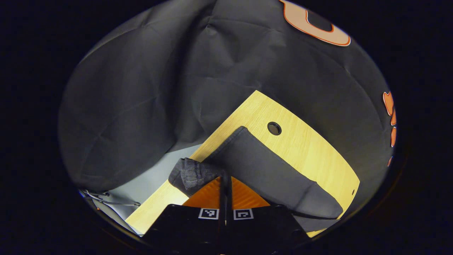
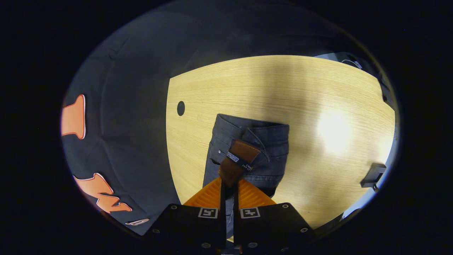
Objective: Grasp the waist and the cuffs of the jeans and fold them to make the two legs overlap; first hold the waist and fold one-third of the jeans toward the cuffs, then hold the cuffs and fold the remaining one-third in the same direction to finish folding.
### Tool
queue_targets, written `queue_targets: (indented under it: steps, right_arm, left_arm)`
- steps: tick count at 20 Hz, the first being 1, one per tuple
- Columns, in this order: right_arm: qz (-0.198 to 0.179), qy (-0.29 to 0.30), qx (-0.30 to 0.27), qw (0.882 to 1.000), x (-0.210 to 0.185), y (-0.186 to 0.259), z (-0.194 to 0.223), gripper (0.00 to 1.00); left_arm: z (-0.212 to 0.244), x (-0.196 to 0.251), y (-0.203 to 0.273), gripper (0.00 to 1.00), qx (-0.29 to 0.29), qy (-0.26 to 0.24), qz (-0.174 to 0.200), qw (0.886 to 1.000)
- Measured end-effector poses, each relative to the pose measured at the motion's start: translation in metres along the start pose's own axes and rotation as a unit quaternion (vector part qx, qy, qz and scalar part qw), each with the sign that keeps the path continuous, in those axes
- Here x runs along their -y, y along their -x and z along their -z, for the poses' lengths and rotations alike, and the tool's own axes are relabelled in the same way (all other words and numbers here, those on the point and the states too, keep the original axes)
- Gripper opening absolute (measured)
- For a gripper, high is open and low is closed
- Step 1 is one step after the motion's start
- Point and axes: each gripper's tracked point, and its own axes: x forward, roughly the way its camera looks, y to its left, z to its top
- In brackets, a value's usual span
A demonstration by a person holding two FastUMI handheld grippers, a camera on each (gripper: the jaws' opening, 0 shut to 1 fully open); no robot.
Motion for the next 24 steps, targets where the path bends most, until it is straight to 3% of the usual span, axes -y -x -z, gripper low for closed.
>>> queue_targets:
  steps: [5,9,10,13,17,19,21,24]
  right_arm:
    - [0.008,-0.018,-0.016,1.0,-0.012,-0.028,-0.005,0.09]
    - [0.001,-0.044,-0.023,0.999,-0.018,-0.034,-0.009,0.11]
    - [-0.013,-0.041,-0.02,0.999,-0.025,-0.032,-0.01,0.15]
    - [-0.071,-0.033,0.018,0.997,-0.049,-0.019,-0.026,0.35]
    - [-0.061,0.019,0.061,0.996,-0.032,-0.001,-0.035,0.63]
    - [-0.039,0.059,0.092,0.993,-0.014,0.003,-0.041,0.81]
    - [-0.018,0.095,0.112,0.989,0.001,0.009,-0.045,0.93]
    - [0.012,0.15,0.123,0.981,0.021,0.009,-0.041,0.97]
  left_arm:
    - [-0.002,0.004,-0.014,0.01,0.0,-0.016,-0.025,1.0]
    - [-0.026,0.01,0.007,0.04,0.025,-0.029,-0.005,0.999]
    - [-0.028,0.021,0.011,0.08,0.036,-0.028,0.009,0.999]
    - [-0.039,0.043,0.021,0.44,0.071,-0.048,0.022,0.996]
    - [-0.049,0.063,0.051,0.96,0.127,-0.088,0.042,0.987]
    - [-0.055,0.071,0.074,0.98,0.169,-0.114,0.05,0.978]
    - [-0.058,0.083,0.1,0.99,0.209,-0.128,0.068,0.967]
    - [-0.062,0.093,0.142,0.99,0.282,-0.154,0.078,0.944]
